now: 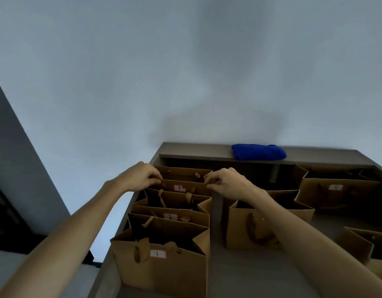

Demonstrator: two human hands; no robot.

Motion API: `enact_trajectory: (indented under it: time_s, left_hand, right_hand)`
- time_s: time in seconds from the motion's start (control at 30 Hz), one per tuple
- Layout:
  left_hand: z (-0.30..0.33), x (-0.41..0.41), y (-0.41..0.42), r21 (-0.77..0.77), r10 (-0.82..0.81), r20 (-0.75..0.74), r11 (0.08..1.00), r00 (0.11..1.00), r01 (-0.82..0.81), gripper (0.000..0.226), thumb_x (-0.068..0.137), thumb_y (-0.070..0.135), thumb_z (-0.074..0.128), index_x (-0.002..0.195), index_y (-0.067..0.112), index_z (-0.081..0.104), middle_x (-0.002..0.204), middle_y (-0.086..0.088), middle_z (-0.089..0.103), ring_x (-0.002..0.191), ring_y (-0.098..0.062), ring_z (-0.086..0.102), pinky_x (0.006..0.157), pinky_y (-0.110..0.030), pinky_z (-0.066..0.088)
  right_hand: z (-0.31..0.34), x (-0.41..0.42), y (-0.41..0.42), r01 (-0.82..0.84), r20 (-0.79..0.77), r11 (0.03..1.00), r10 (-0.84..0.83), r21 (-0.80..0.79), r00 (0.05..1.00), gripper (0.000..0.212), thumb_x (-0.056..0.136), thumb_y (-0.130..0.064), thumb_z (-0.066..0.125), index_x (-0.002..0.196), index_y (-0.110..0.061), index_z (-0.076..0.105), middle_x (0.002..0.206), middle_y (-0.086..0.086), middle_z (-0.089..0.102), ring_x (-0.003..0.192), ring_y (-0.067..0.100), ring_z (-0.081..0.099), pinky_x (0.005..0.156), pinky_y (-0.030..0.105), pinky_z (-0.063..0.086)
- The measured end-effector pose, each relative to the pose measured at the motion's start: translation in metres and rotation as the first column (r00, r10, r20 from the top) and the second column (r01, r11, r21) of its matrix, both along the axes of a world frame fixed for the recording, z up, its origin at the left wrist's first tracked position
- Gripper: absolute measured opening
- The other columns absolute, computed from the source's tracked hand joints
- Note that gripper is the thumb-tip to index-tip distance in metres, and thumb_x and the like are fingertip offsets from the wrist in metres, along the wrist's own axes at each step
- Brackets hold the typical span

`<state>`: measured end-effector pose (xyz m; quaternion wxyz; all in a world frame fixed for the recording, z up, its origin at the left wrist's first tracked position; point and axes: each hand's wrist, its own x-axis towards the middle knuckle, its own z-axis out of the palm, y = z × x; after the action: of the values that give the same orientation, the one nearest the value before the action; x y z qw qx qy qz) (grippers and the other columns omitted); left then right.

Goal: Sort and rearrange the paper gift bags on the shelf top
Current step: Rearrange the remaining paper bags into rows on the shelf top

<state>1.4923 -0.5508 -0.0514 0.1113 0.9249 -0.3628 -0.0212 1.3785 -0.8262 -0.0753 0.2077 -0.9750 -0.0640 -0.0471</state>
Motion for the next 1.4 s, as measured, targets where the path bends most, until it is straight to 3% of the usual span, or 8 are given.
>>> enact_trajectory:
  time_s: [0.17, 0.33, 0.43, 0.63, 0.83, 1.0, 1.13, 1.4]
  left_hand:
    - [0.005, -0.010, -0.012, -0.076, -0.006, 0.025, 0.997, 1.000, 0.007, 0.021, 0.095, 0.023, 0.060, 0.112, 0.020, 0.072, 0.112, 0.002, 0.071, 0.097, -0.009, 0.064, 0.084, -0.019, 0.046]
    - [0.017, -0.039, -0.040, -0.245, -0.086, 0.092, 0.964, 0.992, 0.106, 0.020, 0.094, 0.028, 0.060, 0.109, 0.022, 0.072, 0.107, 0.010, 0.069, 0.089, 0.004, 0.056, 0.077, -0.010, 0.042]
    - [0.024, -0.066, -0.068, -0.257, -0.213, 0.100, 0.938, 0.972, 0.232, 0.018, 0.094, 0.028, 0.060, 0.107, 0.025, 0.072, 0.105, 0.013, 0.069, 0.089, 0.008, 0.058, 0.080, -0.011, 0.046]
    - [0.028, -0.109, -0.125, -0.193, -0.405, 0.057, 0.892, 0.913, 0.408, 0.018, 0.095, 0.028, 0.059, 0.109, 0.025, 0.070, 0.108, 0.010, 0.067, 0.096, 0.000, 0.061, 0.088, -0.020, 0.049]
    - [0.014, -0.130, -0.158, -0.034, -0.489, 0.020, 0.872, 0.872, 0.489, 0.026, 0.094, 0.040, 0.058, 0.116, 0.029, 0.065, 0.114, 0.013, 0.064, 0.103, 0.003, 0.056, 0.089, -0.016, 0.045]
    - [-0.005, -0.131, -0.169, 0.171, -0.508, 0.066, 0.854, 0.859, 0.492, 0.026, 0.095, 0.043, 0.055, 0.118, 0.033, 0.061, 0.111, 0.014, 0.066, 0.097, -0.001, 0.059, 0.084, -0.024, 0.052]
    - [-0.006, -0.121, -0.174, 0.144, -0.487, 0.066, 0.868, 0.871, 0.475, 0.023, 0.097, 0.036, 0.054, 0.117, 0.031, 0.065, 0.111, 0.012, 0.069, 0.098, -0.001, 0.063, 0.088, -0.027, 0.054]
    - [0.014, -0.082, -0.178, -0.014, -0.394, -0.044, 0.919, 0.918, 0.394, 0.024, 0.095, 0.032, 0.058, 0.116, 0.025, 0.068, 0.113, 0.008, 0.069, 0.101, -0.004, 0.063, 0.091, -0.030, 0.053]
  right_hand:
    - [0.004, -0.018, -0.002, -0.021, 0.013, 1.000, 0.021, 0.022, 1.000, 0.027, 0.096, -0.029, 0.057, 0.123, -0.029, 0.060, 0.115, -0.006, 0.064, 0.100, 0.006, 0.061, 0.088, 0.033, 0.055]
    - [0.011, -0.051, -0.022, -0.001, 0.123, 0.999, -0.004, 0.043, 0.992, 0.023, 0.096, -0.026, 0.057, 0.119, -0.027, 0.061, 0.108, -0.010, 0.066, 0.097, 0.000, 0.062, 0.086, 0.025, 0.054]
    - [0.014, -0.078, -0.043, 0.055, 0.144, 0.998, -0.060, 0.038, 0.988, 0.018, 0.096, -0.025, 0.057, 0.112, -0.024, 0.065, 0.103, -0.011, 0.066, 0.093, -0.001, 0.061, 0.082, 0.021, 0.052]
    - [0.019, -0.126, -0.086, 0.154, 0.152, 0.986, -0.162, 0.064, 0.975, 0.016, 0.096, -0.026, 0.058, 0.110, -0.026, 0.066, 0.099, -0.015, 0.064, 0.092, -0.005, 0.061, 0.073, 0.010, 0.048]
    - [0.013, -0.153, -0.122, 0.186, 0.082, 0.982, -0.182, -0.034, 0.980, 0.016, 0.092, -0.040, 0.061, 0.103, -0.030, 0.067, 0.095, -0.022, 0.058, 0.090, -0.008, 0.056, 0.079, 0.017, 0.048]
    - [0.010, -0.163, -0.133, 0.175, 0.046, 0.970, -0.170, -0.168, 0.984, 0.026, 0.090, -0.052, 0.058, 0.108, -0.035, 0.067, 0.125, -0.020, 0.056, 0.124, 0.006, 0.031, 0.104, 0.033, 0.029]
    - [0.007, -0.158, -0.139, 0.153, 0.036, 0.937, -0.149, -0.315, 0.988, 0.020, 0.093, -0.044, 0.057, 0.109, -0.037, 0.066, 0.131, -0.021, 0.054, 0.130, 0.012, 0.031, 0.107, 0.038, 0.026]
    - [0.029, -0.116, -0.146, 0.184, 0.123, 0.964, -0.163, -0.190, 0.979, 0.016, 0.093, -0.037, 0.061, 0.103, -0.028, 0.071, 0.126, -0.013, 0.061, 0.116, 0.011, 0.049, 0.101, 0.039, 0.040]
